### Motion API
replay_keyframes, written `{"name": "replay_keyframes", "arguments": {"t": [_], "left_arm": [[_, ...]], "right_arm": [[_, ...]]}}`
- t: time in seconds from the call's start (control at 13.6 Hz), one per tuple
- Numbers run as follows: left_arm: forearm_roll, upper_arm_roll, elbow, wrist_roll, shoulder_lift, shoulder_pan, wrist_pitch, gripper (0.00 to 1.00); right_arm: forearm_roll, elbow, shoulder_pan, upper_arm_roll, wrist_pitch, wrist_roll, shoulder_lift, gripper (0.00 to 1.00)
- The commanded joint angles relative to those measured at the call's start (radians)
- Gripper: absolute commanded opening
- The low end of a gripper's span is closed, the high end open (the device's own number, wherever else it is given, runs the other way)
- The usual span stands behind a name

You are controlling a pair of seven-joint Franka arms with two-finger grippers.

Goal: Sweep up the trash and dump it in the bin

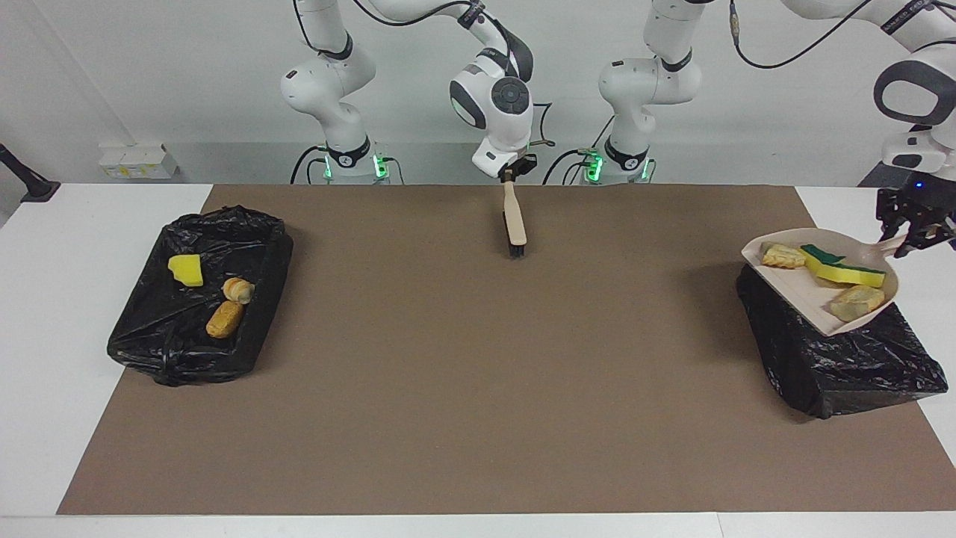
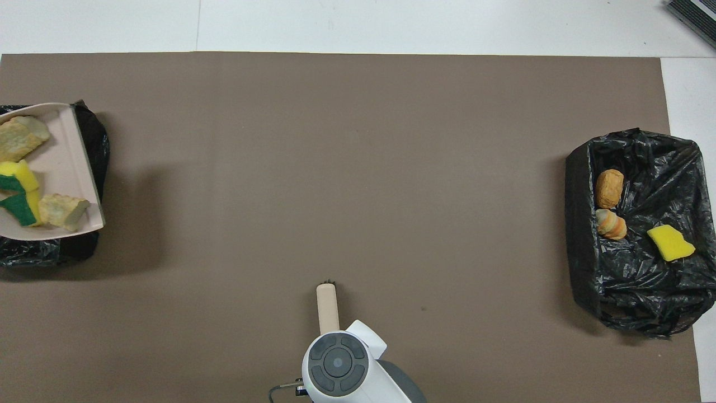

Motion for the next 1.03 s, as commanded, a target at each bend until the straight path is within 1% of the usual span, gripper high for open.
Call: {"name": "replay_keyframes", "arguments": {"t": [0.0,0.15,0.22,0.29,0.37,0.52,0.59,0.74,0.81,0.96], "left_arm": [[0.079,0.000,0.164,0.055,0.123,0.039,-0.018,0.00],[0.157,-0.004,0.183,0.052,0.171,0.056,0.040,0.00],[0.191,-0.004,0.183,0.048,0.186,0.056,0.066,0.00],[0.220,-0.004,0.184,0.043,0.212,0.056,0.089,0.00],[0.262,-0.005,0.187,0.028,0.234,0.056,0.106,0.00],[0.408,-0.007,0.184,-0.041,0.243,0.051,0.144,0.00],[0.479,-0.008,0.178,-0.063,0.243,0.050,0.154,0.00],[0.544,-0.010,0.166,-0.095,0.243,0.039,0.151,0.00],[0.573,-0.010,0.164,-0.098,0.242,0.035,0.145,0.00],[0.666,-0.013,0.164,-0.098,0.234,0.030,0.132,0.00]], "right_arm": [[0.028,-0.047,0.016,-0.002,0.078,0.018,-0.011,0.00],[0.041,-0.058,0.028,0.000,0.111,0.013,-0.004,0.00],[0.041,-0.056,0.027,-0.002,0.107,0.018,0.001,0.00],[0.041,-0.044,0.025,-0.002,0.098,0.025,0.002,0.66],[0.041,-0.035,0.018,-0.003,0.092,0.016,0.001,1.00],[0.039,-0.011,-0.011,-0.011,0.061,0.010,-0.013,1.00],[0.026,0.012,-0.051,-0.011,0.024,0.006,-0.020,1.00],[-0.003,0.075,-0.110,-0.015,-0.055,-0.005,-0.033,1.00],[-0.048,0.101,-0.158,-0.014,-0.091,-0.028,-0.036,1.00],[-0.123,0.117,-0.247,-0.012,-0.111,-0.140,-0.036,1.00]]}}
